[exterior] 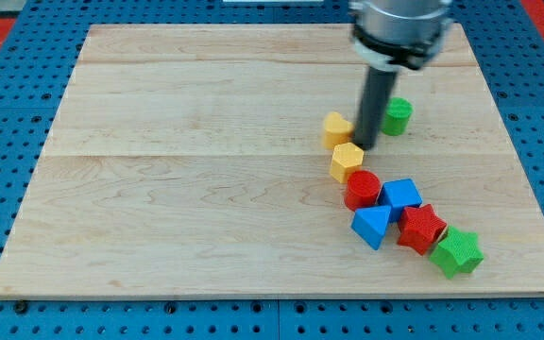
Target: Push the yellow heart towards the top center of the board
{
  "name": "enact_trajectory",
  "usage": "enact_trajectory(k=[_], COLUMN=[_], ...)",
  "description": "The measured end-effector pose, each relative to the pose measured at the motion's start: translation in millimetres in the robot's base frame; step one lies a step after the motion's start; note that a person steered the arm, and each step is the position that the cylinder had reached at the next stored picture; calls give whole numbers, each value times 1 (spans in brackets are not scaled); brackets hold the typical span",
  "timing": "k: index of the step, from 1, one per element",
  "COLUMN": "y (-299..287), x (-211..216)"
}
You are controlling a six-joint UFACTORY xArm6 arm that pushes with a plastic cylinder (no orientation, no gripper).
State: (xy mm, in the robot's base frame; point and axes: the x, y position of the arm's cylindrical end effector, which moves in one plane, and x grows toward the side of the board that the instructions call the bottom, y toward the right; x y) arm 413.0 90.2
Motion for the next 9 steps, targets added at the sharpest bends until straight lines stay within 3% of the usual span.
enact_trajectory(k=[1,2,3,4,6,9], y=[-42,-16,-94,-110,-118,-119], x=[-11,-2,-27,-37,-94,-94])
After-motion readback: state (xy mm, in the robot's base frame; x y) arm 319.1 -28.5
